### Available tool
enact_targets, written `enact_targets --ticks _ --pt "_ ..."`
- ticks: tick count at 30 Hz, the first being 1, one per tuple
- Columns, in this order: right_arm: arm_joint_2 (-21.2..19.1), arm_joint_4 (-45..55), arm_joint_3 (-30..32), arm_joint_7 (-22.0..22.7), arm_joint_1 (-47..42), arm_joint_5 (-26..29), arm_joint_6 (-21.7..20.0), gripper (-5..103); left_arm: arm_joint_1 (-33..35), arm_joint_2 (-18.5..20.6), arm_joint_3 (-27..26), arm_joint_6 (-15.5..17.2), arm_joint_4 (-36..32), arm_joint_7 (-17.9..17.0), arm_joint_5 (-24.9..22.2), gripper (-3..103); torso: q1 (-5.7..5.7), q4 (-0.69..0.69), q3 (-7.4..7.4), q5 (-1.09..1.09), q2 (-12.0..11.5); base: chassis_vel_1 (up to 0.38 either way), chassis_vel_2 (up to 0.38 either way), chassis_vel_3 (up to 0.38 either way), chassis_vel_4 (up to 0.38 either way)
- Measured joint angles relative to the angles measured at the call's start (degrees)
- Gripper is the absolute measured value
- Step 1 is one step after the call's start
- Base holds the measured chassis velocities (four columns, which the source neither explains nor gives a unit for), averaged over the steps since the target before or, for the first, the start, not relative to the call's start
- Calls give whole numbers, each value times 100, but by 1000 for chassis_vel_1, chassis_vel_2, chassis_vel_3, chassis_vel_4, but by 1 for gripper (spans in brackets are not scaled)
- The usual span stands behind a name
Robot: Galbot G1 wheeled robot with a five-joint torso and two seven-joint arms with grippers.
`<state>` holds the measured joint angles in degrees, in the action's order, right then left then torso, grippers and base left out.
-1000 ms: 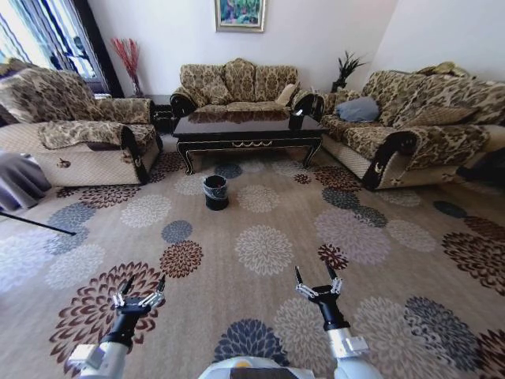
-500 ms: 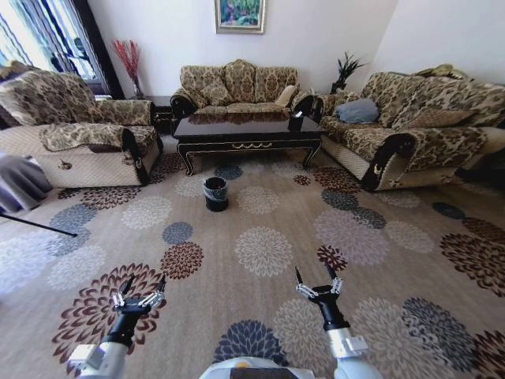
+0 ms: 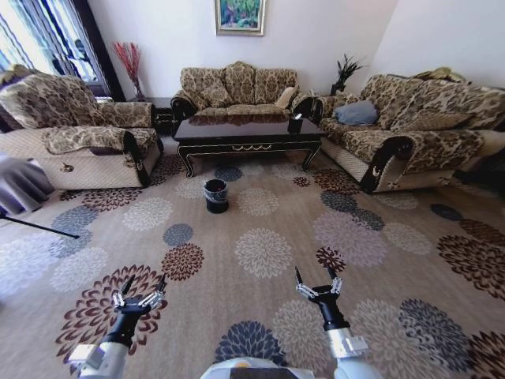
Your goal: Move to the front of the table and pick up the trash from the floor, then place it into the trash bin.
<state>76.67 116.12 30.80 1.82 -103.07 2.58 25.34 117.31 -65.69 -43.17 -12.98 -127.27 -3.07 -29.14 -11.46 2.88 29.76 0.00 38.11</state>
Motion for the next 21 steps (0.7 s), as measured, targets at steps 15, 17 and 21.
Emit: enact_targets --ticks 15,17,21 --pt "0 0 0 0 0 0 0 100 0 0 0 0 0 0 0 100 -164 0 227 0 391 0 0 0 0" --pt "0 0 0 0 0 0 0 100 0 0 0 0 0 0 0 100 -176 0 243 0 420 0 0 0 0" --pt "0 0 0 0 0 0 0 100 0 0 0 0 0 -1 0 100 -222 0 306 0 527 0 0 0 0"
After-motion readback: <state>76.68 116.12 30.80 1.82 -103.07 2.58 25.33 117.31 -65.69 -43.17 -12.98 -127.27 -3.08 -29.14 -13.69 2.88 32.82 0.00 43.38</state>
